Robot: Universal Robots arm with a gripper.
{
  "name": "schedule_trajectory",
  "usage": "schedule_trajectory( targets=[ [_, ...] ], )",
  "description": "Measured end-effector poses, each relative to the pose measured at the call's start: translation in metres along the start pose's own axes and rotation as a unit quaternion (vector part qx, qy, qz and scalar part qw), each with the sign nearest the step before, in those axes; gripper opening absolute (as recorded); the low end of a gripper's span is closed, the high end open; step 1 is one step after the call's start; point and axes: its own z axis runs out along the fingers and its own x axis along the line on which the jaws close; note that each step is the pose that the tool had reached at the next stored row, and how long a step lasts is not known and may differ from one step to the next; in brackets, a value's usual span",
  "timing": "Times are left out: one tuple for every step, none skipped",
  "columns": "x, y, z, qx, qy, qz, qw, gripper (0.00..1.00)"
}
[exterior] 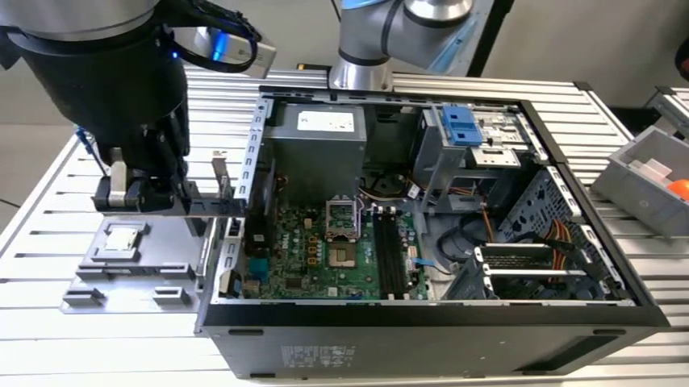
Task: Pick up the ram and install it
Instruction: 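Pick up the ram and move it above insertion slot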
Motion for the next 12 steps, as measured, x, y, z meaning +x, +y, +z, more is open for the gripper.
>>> schedule_trajectory(
  targets=[
    [0.0, -0.0022, -0.0001, -0.0002, 0.0, 0.0, 1.0, 0.0],
    [0.0, -0.0045, -0.0001, -0.0004, 0.0, 0.0, 1.0, 0.0],
    [0.0, -0.0066, -0.0002, -0.0006, 0.0, 0.0, 1.0, 0.0],
    [0.0, -0.0088, -0.0003, -0.0008, 0.0, 0.0, 1.0, 0.0],
    [0.0, -0.011, -0.0002, -0.0009, 0.0, 0.0, 1.0, 0.0],
    [0.0, -0.0132, -0.0003, -0.0011, 0.0, 0.0, 1.0, 0.0],
    [0.0, -0.0154, -0.0004, -0.0013, 0.0, 0.0, 1.0, 0.0],
    [0.0, -0.0176, -0.0004, -0.0015, 0.0, 0.0, 1.0, 0.0],
    [0.0001, -0.0198, -0.0004, -0.0016, -0.0001, 0.0, 1.0, 0.0],
    [0.0, -0.0218, -0.0006, -0.0018, 0.0, 0.0, 1.0, 0.0],
    [0.0, -0.0237, -0.0006, -0.0019, 0.0, 0.0, 1.0, 0.0],
    [0.0001, -0.0258, -0.0007, -0.002, 0.0, 0.0, 1.0, 0.0]
  ],
)
